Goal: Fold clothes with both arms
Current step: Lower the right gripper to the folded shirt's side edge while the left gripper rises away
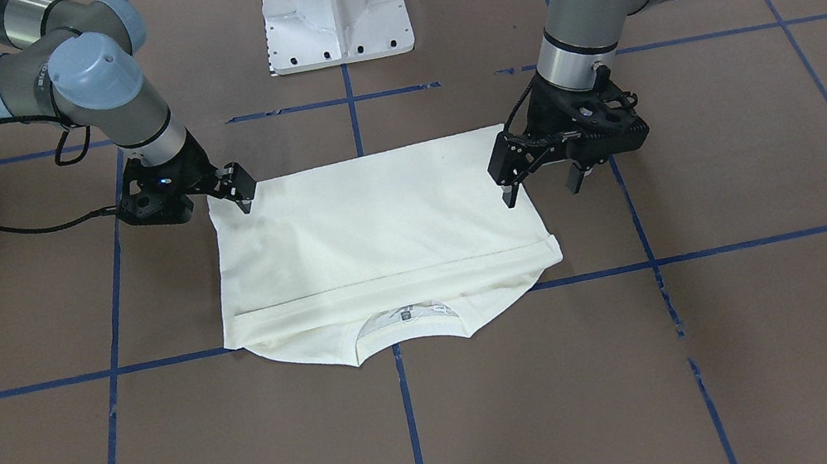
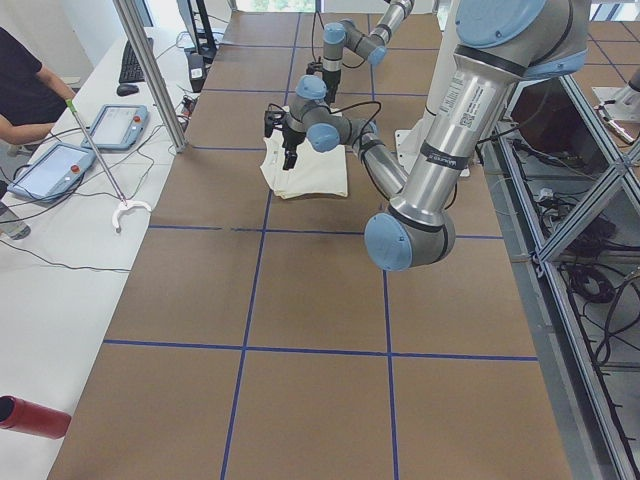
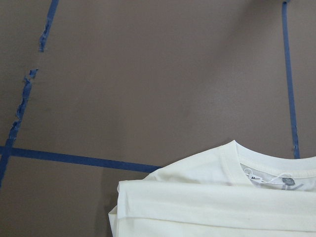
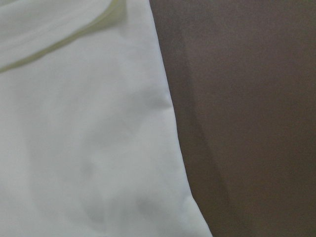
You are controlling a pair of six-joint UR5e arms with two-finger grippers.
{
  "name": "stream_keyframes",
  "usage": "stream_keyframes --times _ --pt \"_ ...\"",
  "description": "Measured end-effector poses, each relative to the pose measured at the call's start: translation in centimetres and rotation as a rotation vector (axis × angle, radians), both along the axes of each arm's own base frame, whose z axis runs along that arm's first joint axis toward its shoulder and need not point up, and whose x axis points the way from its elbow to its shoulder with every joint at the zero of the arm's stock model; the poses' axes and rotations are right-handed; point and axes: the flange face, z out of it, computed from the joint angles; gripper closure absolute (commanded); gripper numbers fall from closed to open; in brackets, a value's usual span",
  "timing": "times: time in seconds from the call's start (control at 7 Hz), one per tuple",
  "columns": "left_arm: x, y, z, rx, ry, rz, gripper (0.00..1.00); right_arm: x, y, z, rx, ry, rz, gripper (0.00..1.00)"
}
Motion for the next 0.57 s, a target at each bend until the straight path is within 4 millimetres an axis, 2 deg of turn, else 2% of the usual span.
stream_keyframes --times 0.43,0.57 --pt "0.01 0.04 0.07 0.001 -0.001 0.002 0.0 -1.29 1.25 0.36 -0.004 0.007 -0.028 0.08" --pt "0.01 0.04 0.08 0.001 -0.001 0.002 0.0 -1.42 1.28 0.52 -0.006 0.01 -0.031 0.12"
